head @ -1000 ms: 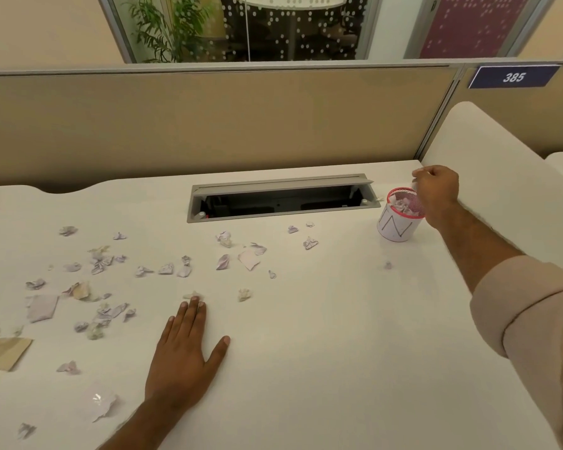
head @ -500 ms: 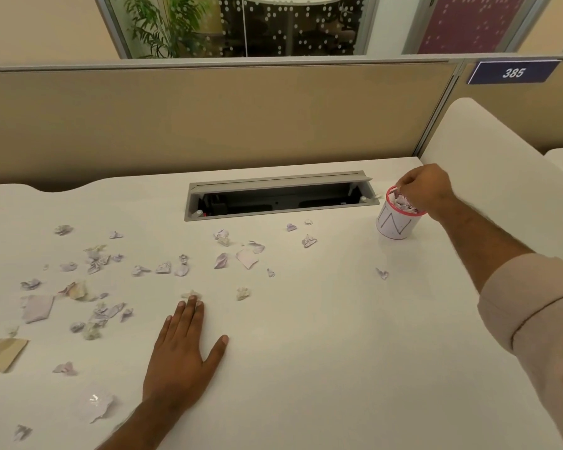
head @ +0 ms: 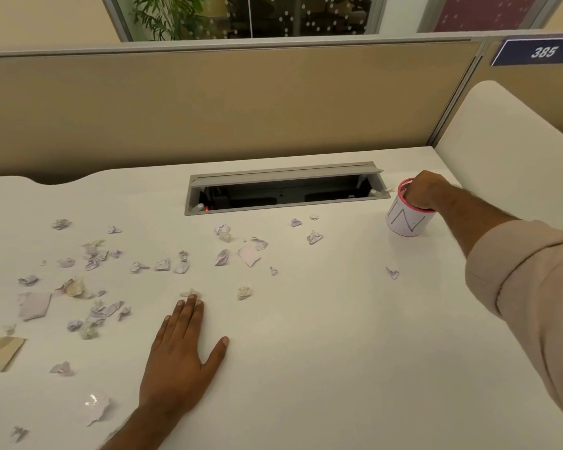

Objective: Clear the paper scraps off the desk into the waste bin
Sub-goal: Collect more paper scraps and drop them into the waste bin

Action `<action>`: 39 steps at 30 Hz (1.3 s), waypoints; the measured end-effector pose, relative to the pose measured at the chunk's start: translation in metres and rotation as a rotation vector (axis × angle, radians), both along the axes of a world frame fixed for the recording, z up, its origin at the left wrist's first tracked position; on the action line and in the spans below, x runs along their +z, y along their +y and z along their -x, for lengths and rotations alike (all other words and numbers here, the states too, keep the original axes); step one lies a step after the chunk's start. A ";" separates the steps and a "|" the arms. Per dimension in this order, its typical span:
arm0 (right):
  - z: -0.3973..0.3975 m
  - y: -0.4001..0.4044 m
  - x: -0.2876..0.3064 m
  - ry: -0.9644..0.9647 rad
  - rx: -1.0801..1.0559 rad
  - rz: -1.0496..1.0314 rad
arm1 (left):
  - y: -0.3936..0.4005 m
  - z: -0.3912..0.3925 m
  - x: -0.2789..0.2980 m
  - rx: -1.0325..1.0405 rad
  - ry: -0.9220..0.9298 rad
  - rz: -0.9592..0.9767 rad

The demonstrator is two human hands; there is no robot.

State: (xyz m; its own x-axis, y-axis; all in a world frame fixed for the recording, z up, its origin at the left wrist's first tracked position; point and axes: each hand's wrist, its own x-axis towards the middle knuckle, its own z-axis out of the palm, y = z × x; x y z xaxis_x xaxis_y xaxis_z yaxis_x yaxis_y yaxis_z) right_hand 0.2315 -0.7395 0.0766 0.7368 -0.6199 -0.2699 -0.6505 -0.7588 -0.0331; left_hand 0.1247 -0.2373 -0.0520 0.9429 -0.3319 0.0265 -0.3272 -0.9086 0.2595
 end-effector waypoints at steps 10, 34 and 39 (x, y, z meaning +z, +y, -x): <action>0.000 0.006 0.006 0.095 0.018 -0.041 | 0.000 0.000 0.000 -0.004 -0.006 -0.014; 0.005 0.015 0.016 -0.133 -0.047 0.062 | 0.001 -0.003 -0.002 -0.059 -0.012 -0.031; 0.018 0.015 0.025 -0.349 -0.073 0.180 | 0.002 -0.001 -0.002 -0.039 -0.015 0.029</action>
